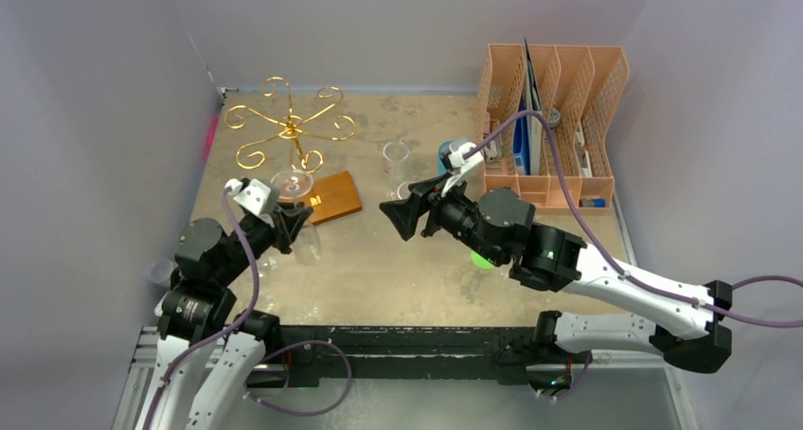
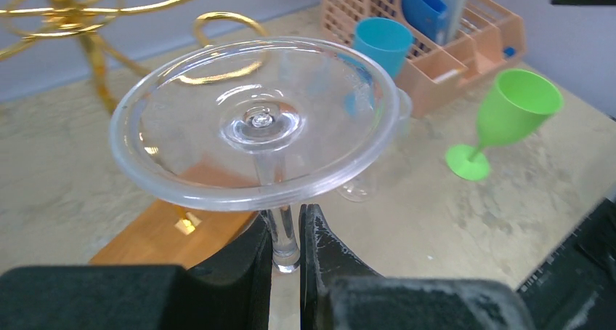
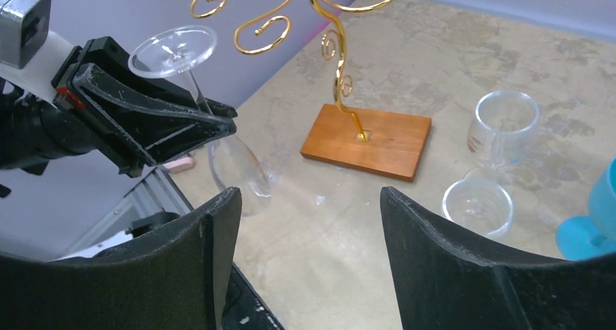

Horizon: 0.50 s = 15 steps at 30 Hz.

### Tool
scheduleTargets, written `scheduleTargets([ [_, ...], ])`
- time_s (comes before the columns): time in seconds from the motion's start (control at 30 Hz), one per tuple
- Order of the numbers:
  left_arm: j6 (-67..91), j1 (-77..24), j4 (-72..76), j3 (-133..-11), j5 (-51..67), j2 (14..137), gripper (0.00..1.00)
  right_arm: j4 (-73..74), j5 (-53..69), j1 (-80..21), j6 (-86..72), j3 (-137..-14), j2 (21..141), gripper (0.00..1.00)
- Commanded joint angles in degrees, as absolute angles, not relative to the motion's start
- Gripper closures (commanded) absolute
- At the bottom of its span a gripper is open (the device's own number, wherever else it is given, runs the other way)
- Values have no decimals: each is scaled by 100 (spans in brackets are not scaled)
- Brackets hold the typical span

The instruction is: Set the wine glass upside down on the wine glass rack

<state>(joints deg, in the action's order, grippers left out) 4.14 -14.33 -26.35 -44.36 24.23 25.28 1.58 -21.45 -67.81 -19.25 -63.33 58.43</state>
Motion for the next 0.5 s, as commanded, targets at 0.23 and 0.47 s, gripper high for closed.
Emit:
scheduleTargets([
  [0.23,631,-1450,-2025,-4093,221,2141,100,379,-907,-6344,-4133,-7095,6812,20],
  [0.47,464,-1450,-1434,-4147,453,2510,100,-861,359,-5913,-5131,-6960,7331,19],
])
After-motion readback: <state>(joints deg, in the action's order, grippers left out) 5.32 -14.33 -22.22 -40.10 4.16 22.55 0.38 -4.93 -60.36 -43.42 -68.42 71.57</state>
